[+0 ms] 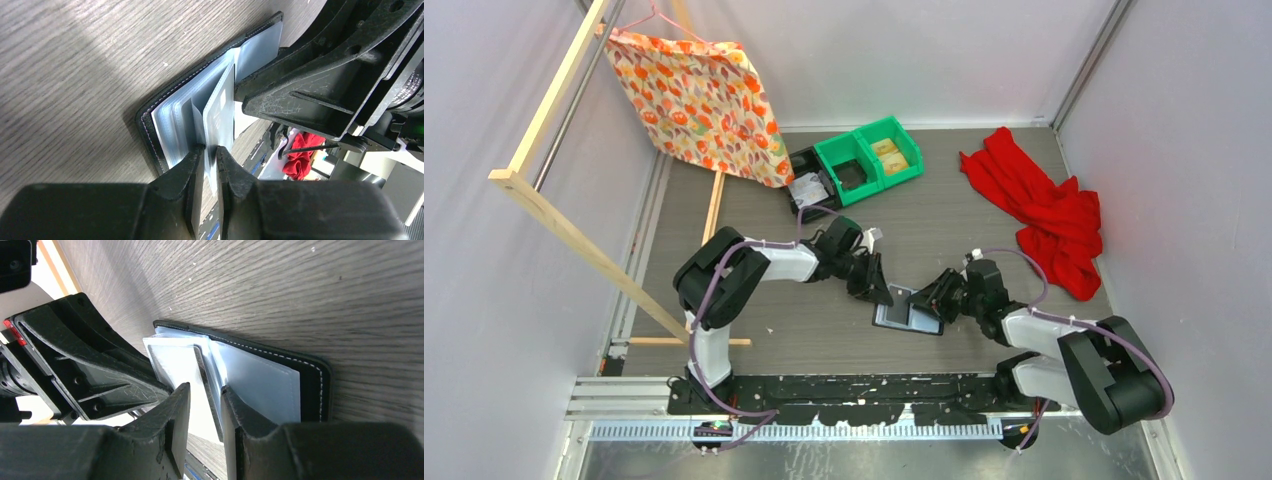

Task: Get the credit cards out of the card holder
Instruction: Remove the credit card from the card holder.

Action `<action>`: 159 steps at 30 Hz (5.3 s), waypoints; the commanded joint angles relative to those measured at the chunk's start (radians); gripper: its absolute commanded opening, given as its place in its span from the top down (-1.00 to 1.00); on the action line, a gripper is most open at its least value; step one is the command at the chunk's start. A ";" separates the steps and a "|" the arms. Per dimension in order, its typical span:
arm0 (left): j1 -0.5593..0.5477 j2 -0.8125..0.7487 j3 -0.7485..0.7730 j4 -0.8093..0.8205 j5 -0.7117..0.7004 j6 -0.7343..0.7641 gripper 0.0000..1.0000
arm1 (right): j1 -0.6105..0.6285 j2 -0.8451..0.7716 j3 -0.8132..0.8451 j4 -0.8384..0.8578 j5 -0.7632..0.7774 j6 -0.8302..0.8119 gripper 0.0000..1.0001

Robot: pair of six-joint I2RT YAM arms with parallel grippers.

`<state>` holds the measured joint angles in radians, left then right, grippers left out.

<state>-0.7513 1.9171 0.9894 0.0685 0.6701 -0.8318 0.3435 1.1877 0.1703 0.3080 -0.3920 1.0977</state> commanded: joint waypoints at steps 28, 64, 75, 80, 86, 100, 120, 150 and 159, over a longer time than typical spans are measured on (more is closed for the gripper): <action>0.006 0.082 -0.076 0.140 0.010 -0.098 0.99 | -0.078 0.129 -0.100 0.245 -0.117 0.091 0.54; 0.017 0.047 -0.088 0.093 -0.004 -0.080 0.98 | -0.081 -0.059 -0.125 0.273 -0.198 0.104 0.99; 0.034 0.036 -0.123 0.174 -0.004 -0.136 0.99 | -0.084 -0.058 -0.158 0.270 -0.174 0.077 0.99; 0.043 0.010 -0.148 0.129 -0.049 -0.119 0.99 | -0.086 -0.069 -0.165 0.249 -0.175 0.055 0.99; 0.046 0.001 -0.179 0.133 -0.084 -0.132 0.99 | -0.092 -0.071 -0.166 0.264 -0.189 0.042 0.99; 0.045 0.031 -0.163 0.141 -0.063 -0.138 0.99 | -0.094 0.164 -0.147 0.547 -0.295 0.107 0.56; 0.064 -0.005 -0.178 0.100 -0.089 -0.134 0.99 | -0.098 0.448 -0.166 0.815 -0.327 0.123 0.99; 0.196 -0.256 -0.371 -0.106 -0.221 -0.021 0.99 | -0.107 -0.266 0.324 -0.524 -0.159 -0.146 0.99; 0.196 -0.302 -0.453 -0.020 -0.252 -0.072 0.99 | -0.068 0.247 0.777 -0.370 0.208 0.041 0.99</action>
<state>-0.5606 1.5963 0.5938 0.1352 0.5468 -0.9249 0.2478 1.2846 0.7578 -0.1413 -0.3954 1.0554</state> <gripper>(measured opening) 0.007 0.024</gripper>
